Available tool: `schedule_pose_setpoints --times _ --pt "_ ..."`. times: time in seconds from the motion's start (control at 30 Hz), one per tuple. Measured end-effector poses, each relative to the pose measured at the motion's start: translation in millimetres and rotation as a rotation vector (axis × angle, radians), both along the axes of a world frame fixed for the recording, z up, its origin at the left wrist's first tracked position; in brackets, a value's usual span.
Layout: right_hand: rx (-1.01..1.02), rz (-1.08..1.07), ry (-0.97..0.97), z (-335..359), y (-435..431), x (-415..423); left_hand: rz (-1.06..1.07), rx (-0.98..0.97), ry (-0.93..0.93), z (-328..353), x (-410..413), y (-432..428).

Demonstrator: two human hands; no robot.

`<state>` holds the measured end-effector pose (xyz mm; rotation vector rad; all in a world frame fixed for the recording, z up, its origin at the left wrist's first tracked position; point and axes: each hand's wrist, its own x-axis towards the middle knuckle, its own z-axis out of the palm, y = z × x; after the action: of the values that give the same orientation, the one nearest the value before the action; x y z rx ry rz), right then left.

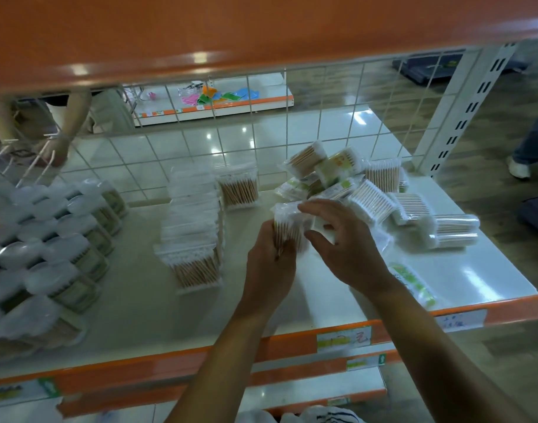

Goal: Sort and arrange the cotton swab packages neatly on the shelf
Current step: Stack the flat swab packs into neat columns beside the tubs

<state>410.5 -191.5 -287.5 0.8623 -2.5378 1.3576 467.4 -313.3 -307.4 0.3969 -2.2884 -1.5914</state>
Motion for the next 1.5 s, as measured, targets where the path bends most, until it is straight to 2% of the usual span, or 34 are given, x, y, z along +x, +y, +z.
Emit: schedule_pose_setpoints --times 0.1,0.23,0.33,0.47,0.7,1.07,1.5 --pt "0.132 0.038 0.13 0.7 -9.7 -7.3 0.048 0.083 0.012 -1.4 -0.1 -2.9" --pt "0.278 0.165 0.116 5.1 -24.2 -14.0 0.105 0.142 0.031 -2.5 0.3 -6.9" --pt "0.329 0.233 0.102 10.0 -35.2 -16.5 0.14 0.114 0.029 -1.6 0.8 -10.4" --pt "0.323 0.272 0.099 13.4 -46.0 -30.5 0.205 -0.039 -0.039 -4.8 2.5 -18.4" --pt "0.325 0.171 0.166 15.5 -71.6 -57.2 0.242 -0.22 -0.23 -19.0 5.4 -18.5" --pt "0.403 0.079 0.24 7.7 -122.6 -75.6 0.167 -0.8 -0.208 -32.0 7.7 -17.3" --pt "0.436 0.019 0.272 -3.3 -141.9 -83.5 0.138 -0.834 -0.198 -42.2 12.8 -24.8"
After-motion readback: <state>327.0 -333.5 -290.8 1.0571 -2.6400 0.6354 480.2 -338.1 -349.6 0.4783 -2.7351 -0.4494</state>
